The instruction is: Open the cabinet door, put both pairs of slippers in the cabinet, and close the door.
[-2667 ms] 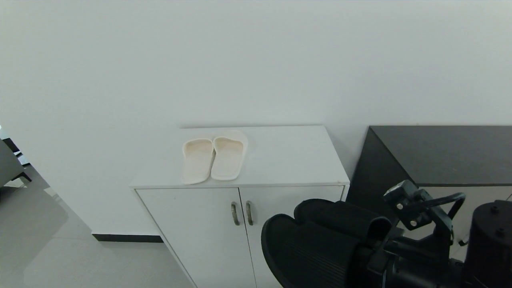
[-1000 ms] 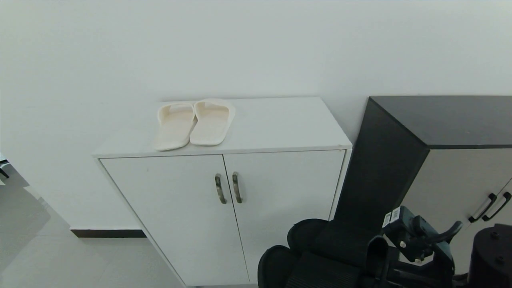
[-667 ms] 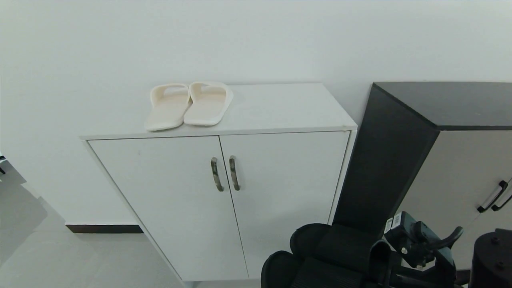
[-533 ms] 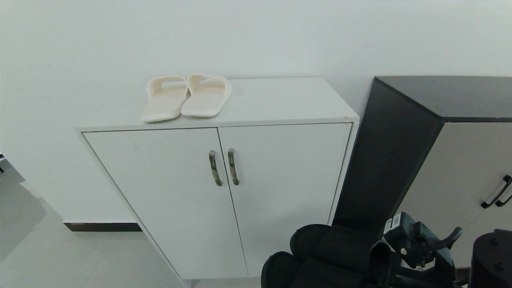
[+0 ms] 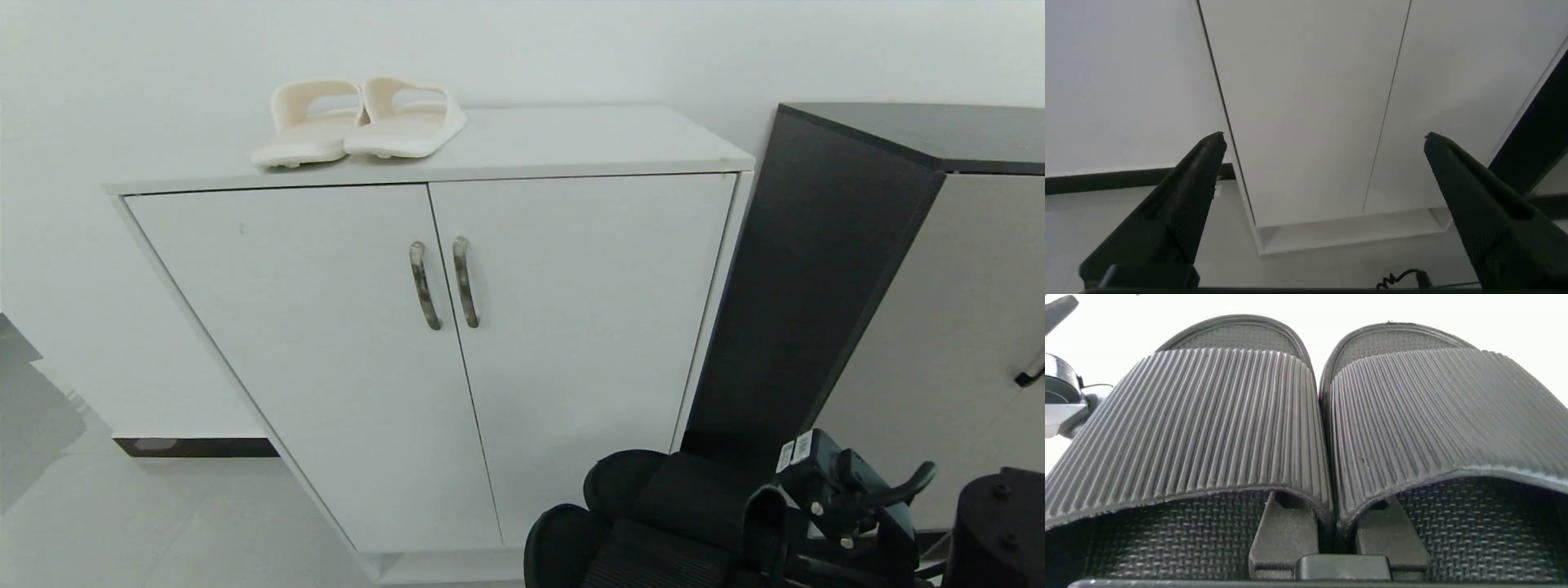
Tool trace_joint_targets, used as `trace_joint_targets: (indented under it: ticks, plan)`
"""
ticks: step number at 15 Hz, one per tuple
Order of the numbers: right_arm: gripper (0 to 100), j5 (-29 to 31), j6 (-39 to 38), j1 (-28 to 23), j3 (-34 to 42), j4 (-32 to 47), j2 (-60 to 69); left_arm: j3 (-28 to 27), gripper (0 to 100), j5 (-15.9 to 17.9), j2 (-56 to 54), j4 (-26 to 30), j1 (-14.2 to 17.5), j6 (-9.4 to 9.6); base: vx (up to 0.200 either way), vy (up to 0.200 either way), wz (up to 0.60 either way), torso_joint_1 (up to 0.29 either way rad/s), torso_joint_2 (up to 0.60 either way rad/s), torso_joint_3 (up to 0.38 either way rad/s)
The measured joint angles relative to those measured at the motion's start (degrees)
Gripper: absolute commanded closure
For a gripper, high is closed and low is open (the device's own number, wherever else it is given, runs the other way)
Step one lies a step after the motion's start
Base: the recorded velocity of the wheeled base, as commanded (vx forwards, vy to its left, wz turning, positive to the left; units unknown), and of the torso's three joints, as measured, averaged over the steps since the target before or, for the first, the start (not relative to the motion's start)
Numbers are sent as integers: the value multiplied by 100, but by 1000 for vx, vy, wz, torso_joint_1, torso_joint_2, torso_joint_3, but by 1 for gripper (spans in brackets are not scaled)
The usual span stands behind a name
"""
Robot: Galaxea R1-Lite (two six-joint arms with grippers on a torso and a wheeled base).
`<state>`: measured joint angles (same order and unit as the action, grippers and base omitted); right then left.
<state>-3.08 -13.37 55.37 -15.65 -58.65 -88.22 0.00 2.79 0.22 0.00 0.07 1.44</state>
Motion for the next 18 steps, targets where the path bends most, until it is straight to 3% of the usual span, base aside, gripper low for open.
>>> trace_joint_targets:
  ticks: [2, 5, 9, 10, 12, 14, 18]
  plan:
    - [100, 0, 10, 0, 78, -137, -63, -2, 0, 11, 123, -5, -17, 22, 0, 0, 0, -132, 452, 330]
    - [100, 2, 10, -5, 94, -143, -146, -286, 0, 174, 388, -100, -71, 239, 0, 0, 0, -71, 268, 193]
    - [100, 0, 100, 6, 72, -145, -191, -1303, 0, 1229, 1614, -260, -91, 55, 0, 0, 0, -4, 20, 13]
    - [100, 0, 137, 6, 72, -145, -196, -1537, 0, 1502, 2153, -440, -95, 22, 0, 0, 0, 0, 0, 0]
    - [100, -4, 202, 26, 72, -145, -202, -1910, 0, 1926, 3313, -1335, -112, -46, 0, 0, 0, 0, 0, 0]
    - [100, -4, 249, 44, 72, -145, -202, -2158, 0, 2183, 4225, -2139, -156, -144, 0, 0, 0, 0, 0, 0]
    - [100, -11, 260, 83, 72, -149, -201, -2267, 0, 2280, 4728, -2295, -729, -277, 50, 0, 0, 1, 1, 2]
